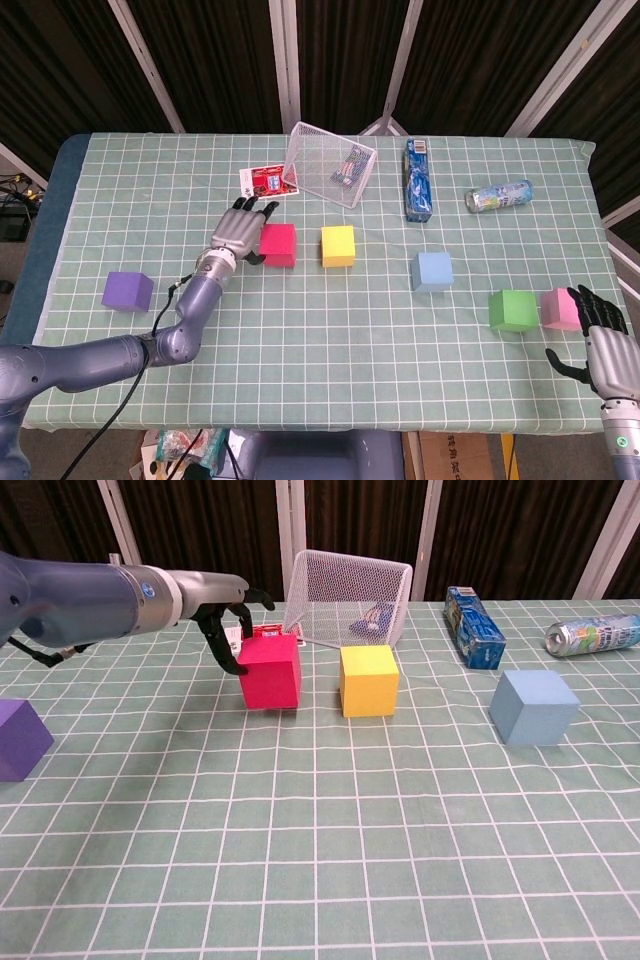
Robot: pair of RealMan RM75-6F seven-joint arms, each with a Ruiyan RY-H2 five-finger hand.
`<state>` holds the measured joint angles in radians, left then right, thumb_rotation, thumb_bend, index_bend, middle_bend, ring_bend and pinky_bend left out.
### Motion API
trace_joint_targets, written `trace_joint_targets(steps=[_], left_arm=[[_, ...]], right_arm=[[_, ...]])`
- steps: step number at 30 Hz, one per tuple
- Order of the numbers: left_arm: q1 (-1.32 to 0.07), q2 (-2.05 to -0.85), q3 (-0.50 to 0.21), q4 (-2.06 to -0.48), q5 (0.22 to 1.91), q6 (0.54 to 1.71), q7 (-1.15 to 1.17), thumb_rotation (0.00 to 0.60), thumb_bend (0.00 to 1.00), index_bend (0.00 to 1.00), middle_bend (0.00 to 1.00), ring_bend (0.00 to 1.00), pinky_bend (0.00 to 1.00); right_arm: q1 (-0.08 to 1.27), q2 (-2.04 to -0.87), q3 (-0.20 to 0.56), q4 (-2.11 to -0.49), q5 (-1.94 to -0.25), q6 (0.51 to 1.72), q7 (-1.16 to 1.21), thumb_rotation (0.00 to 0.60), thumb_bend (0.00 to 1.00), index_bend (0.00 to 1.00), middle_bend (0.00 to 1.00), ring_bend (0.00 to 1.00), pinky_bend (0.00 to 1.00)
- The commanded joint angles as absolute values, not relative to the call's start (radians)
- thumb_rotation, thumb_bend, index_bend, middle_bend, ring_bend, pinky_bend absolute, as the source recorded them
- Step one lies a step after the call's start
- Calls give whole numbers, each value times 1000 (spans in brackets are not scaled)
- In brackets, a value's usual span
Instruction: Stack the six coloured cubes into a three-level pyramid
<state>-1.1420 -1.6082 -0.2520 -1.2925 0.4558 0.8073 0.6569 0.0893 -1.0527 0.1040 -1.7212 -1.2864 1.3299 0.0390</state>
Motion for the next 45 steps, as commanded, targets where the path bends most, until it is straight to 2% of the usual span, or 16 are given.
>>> trace_joint_targets(steps=[1,27,45], left_arm=[[-1154,-1628,-252,-1285,448,820,664,600,369,69,343,7,19],[-1186,-1773,-278,-1183,404,949,705,600,369,94,352,7,19],[-1190,-1803,-308,-1176,396,947,728,600,369,96,352,7,19]], right_arm=[[89,-1052,104,-1722,-1286,1329,42,600,299,0,0,0,0],[89,-1034,102,-1728,-1283,1313,82,600,300,0,0,0,0],[89,-1031,100,-1732,-1283,1311,87,600,299,0,0,0,0]])
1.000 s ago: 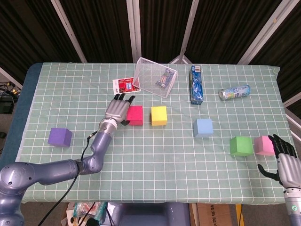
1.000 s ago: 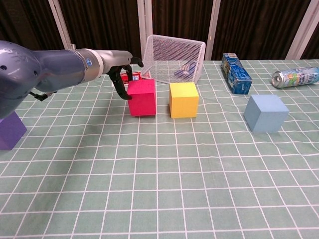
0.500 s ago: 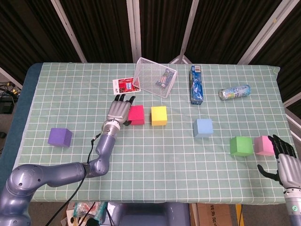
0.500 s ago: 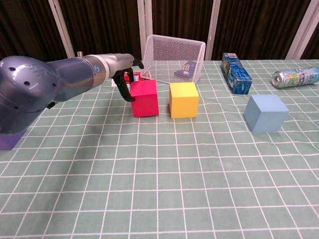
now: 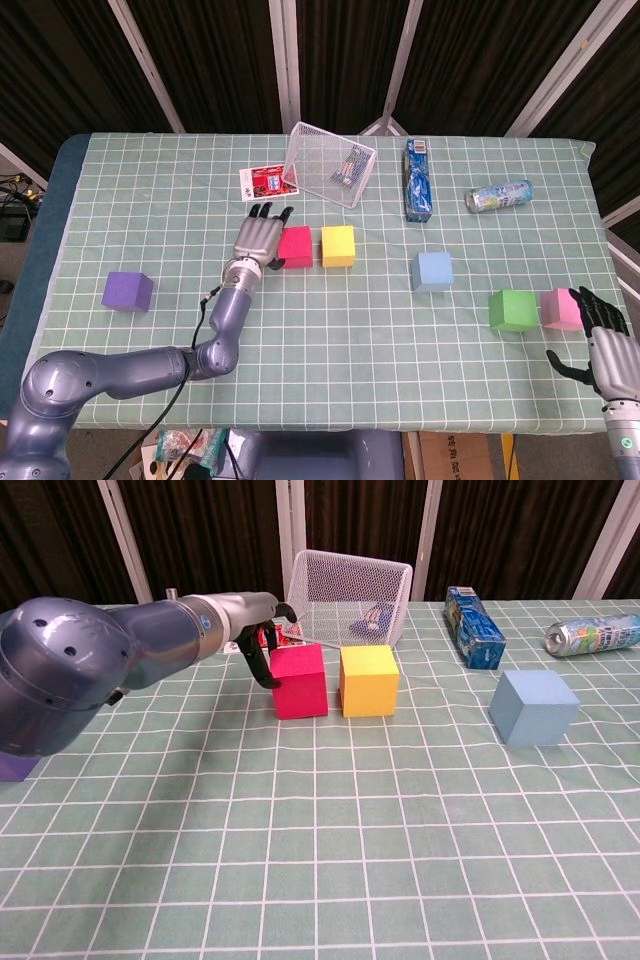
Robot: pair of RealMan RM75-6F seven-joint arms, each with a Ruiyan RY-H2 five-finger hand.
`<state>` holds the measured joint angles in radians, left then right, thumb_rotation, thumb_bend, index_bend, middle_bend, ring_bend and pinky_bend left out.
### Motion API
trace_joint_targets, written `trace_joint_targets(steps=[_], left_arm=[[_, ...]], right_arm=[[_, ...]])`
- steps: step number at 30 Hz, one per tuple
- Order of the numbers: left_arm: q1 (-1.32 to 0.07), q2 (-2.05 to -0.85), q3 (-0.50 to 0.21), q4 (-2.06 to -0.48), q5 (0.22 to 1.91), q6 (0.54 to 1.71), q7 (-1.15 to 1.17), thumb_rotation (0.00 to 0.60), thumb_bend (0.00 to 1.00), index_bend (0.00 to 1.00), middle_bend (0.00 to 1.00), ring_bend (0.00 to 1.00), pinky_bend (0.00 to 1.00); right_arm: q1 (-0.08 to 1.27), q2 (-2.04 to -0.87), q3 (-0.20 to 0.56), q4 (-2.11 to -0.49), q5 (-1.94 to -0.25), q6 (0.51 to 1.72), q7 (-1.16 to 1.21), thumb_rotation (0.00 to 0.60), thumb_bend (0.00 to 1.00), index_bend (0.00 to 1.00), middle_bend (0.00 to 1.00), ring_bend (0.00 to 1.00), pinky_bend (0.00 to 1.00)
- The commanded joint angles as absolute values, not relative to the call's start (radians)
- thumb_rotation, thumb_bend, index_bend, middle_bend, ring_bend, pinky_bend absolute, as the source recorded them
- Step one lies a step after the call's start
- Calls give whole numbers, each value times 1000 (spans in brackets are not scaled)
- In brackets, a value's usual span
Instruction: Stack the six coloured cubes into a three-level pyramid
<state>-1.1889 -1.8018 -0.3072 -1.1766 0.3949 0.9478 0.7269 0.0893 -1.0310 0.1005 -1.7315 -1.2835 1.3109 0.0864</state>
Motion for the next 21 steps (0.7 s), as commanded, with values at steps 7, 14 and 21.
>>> trace_joint_targets(steps=[7,14,21], left_arm=[[-1193,-1810,-314,-1170,396,943,740,600,369,95,350,7,19],[-1191,-1821,-316,-1161,393,940,746,600,369,95,347,7,19],[-1192,-1834,-320,-1144,393,930,749,600,369,95,346,7,19]], right_arm=[[90,-1030,100,-1733,-1283,1309,88,600,299,0,0,0,0],[91,-1028,99,-1735,-1280,1305,89,600,299,0,0,0,0],[91,-1028,98,-1736,-1279,1304,88,600,299,0,0,0,0]])
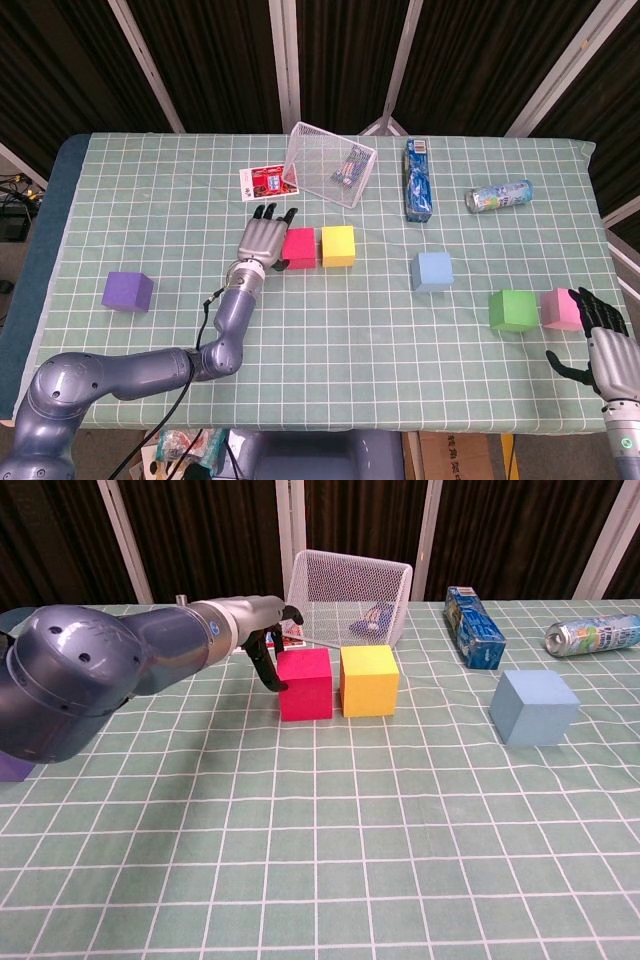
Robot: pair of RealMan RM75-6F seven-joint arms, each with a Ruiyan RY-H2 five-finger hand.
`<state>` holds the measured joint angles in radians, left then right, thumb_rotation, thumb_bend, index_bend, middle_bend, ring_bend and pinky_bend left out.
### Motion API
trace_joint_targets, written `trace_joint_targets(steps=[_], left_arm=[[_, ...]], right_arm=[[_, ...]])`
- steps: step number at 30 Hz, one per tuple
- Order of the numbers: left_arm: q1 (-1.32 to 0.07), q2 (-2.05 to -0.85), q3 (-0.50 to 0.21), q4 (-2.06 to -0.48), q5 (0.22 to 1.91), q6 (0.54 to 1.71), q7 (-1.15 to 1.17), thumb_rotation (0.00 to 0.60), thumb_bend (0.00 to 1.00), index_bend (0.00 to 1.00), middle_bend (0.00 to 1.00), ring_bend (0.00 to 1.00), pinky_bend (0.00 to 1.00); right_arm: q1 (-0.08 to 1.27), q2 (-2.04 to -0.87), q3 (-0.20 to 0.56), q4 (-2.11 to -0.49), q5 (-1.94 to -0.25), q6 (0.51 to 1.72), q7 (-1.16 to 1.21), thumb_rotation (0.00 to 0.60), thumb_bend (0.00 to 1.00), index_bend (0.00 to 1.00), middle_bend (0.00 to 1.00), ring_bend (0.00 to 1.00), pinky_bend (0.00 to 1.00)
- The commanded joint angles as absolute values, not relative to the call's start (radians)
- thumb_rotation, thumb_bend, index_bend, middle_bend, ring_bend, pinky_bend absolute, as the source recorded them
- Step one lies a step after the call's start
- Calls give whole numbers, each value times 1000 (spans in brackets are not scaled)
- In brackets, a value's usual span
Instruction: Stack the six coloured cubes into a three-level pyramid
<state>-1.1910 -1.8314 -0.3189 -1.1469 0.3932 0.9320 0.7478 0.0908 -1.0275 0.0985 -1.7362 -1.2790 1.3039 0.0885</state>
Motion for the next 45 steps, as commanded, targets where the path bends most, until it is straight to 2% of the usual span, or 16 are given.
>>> trace_joint_targets(steps=[1,45], left_arm=[[-1192,-1836,-321,-1141,394,929,749,600,369,95,345,7,19],[-1187,-1869,-342,-1129,433,915,744,600,369,95,334,7,19]], right_arm=[[91,-1028,98,-1736,-1279,1303,88,600,299,0,0,0,0],[94,-1029,98,-1742,-1271,1300,81,600,299,0,0,0,0]])
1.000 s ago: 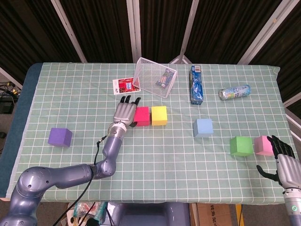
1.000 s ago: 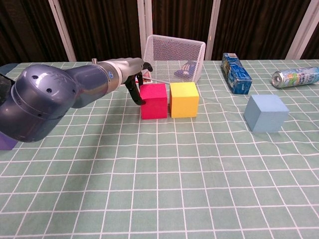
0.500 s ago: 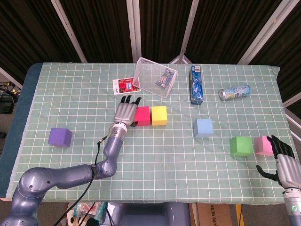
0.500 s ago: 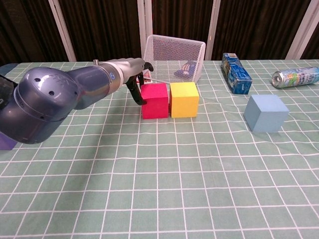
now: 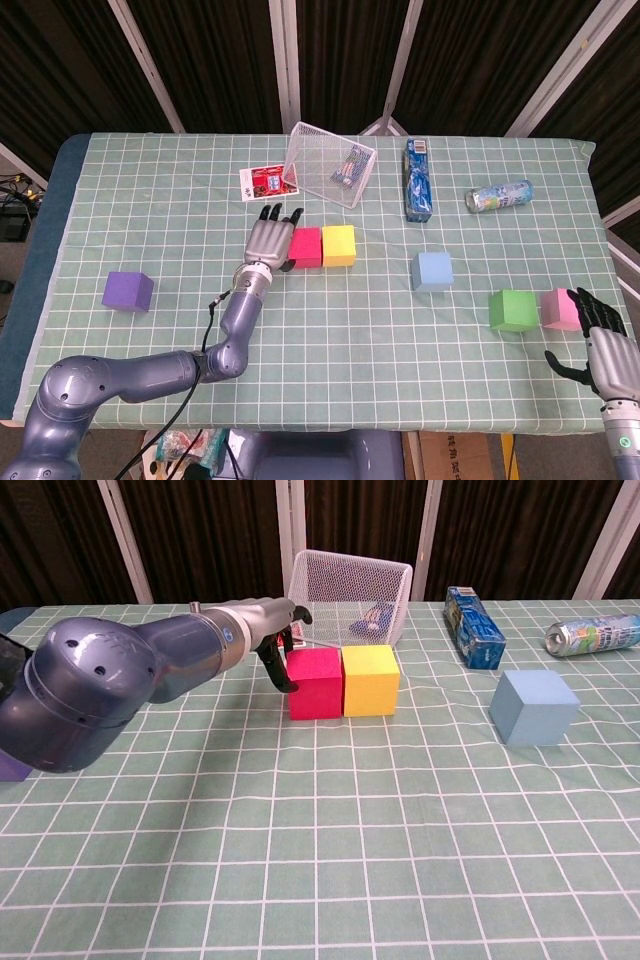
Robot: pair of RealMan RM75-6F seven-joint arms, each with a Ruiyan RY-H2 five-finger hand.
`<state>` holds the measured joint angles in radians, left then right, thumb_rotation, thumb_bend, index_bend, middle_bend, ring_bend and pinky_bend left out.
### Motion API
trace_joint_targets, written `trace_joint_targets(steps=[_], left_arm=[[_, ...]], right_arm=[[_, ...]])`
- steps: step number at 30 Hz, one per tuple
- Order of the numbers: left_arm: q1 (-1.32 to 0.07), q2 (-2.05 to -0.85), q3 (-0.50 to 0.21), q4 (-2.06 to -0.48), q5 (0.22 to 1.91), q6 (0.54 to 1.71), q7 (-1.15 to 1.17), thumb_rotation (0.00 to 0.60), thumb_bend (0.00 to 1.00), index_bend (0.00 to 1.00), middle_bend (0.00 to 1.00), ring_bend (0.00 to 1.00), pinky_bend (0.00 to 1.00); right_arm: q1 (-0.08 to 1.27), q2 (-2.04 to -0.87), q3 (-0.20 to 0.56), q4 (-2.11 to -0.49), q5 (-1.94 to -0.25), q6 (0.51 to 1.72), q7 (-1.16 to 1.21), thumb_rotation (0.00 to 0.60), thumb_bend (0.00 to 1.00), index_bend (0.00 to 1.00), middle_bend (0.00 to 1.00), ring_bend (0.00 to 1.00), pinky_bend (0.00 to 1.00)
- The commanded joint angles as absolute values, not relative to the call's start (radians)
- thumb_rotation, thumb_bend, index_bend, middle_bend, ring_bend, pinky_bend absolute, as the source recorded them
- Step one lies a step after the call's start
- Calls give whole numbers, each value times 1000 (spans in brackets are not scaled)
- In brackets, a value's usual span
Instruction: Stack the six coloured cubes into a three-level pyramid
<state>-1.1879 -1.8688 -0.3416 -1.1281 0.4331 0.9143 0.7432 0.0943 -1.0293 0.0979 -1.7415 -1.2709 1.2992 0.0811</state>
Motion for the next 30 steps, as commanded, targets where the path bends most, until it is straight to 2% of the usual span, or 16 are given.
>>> trace_joint_targets(steps=[1,14,25,30], left_arm=[[-1187,-1869,-342,-1130,433,915,744,600,369,95,333,7,19],[-1193,-1873,-350,-1125,431,909,750,600,361,89,306,7,19],[-1194,-1873,-346,-1122,417,904,765,600,304,61,193,6,18],[-1193,-1872,-346,-1125,419,905,765,600,251,17,125,3,19]], right_arm=[[94,-1029,98,-1742,-1271,1300,81,600,299,0,0,0,0],[94,-1028,98,-1744,-1267,1297,81,600,299,0,0,0,0],[94,-1027,98,-1745,-1266,1297,82,600,299,0,0,0,0],[94,-1026,98,-1745,-1266,1297,82,600,298,0,0,0,0]])
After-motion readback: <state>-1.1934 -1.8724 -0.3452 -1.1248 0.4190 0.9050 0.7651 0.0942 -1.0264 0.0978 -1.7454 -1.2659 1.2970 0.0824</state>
